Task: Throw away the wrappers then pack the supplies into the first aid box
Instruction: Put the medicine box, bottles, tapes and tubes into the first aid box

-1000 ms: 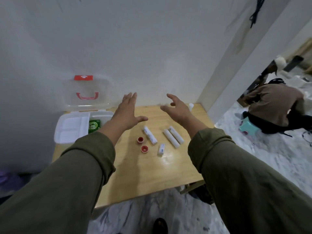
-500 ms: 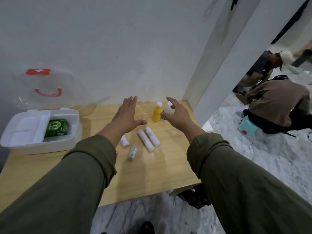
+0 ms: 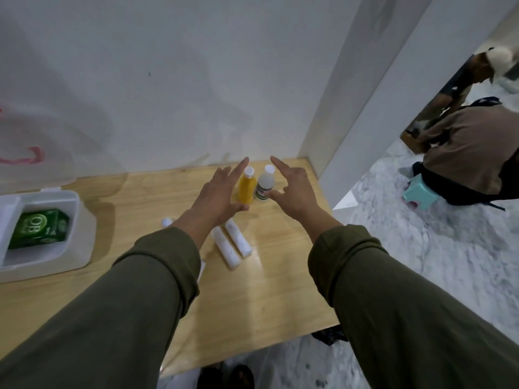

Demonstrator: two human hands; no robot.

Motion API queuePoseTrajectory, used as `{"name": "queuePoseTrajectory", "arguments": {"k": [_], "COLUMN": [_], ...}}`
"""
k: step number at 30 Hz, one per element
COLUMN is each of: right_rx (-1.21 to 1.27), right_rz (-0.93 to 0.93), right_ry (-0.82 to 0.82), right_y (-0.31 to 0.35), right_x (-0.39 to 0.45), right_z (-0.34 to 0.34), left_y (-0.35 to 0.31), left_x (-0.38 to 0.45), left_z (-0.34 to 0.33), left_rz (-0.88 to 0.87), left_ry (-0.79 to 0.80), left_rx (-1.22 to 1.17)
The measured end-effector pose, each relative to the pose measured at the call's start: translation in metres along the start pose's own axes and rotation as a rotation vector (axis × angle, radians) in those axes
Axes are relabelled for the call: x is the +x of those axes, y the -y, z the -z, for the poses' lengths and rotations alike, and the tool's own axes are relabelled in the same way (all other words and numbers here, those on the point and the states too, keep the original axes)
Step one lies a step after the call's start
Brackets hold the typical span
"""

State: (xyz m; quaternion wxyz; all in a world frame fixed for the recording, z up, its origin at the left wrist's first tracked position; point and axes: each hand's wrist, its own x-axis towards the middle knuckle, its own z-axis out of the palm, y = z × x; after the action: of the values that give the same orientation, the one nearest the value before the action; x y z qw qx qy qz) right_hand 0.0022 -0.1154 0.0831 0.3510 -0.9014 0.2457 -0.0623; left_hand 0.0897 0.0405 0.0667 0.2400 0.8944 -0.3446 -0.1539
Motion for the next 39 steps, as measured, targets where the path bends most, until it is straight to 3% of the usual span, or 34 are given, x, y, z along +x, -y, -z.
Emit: {"name": "queuePoseTrajectory", "arguments": {"k": [14, 21, 32, 39], "right_rx": [0.060, 0.176, 0.215, 0.205], "right_rz": [0.068, -0.006, 0.029, 0.067], "right_ry": [-0.035, -0.099, -0.120, -0.133], "right_y": [-0.023, -0.015, -0.011, 0.007], "right_x": [0.031, 0.034, 0.021, 0.011], "right_z": [-0.023, -0.021, -0.022, -0.008], "left_y": [0.011, 0.005, 0.005, 0.007], "left_x": [0.036, 0.039, 0.028, 0.011], "left_z": [-0.032, -0.031, -0.027, -0.009], "left_rz": [-0.062, 0.042, -0.026, -0.054], "left_ry": [-0.048, -0.103, -0.101, -0.200], "left_rx": [-0.167, -0.270, -0.235, -0.208]}}
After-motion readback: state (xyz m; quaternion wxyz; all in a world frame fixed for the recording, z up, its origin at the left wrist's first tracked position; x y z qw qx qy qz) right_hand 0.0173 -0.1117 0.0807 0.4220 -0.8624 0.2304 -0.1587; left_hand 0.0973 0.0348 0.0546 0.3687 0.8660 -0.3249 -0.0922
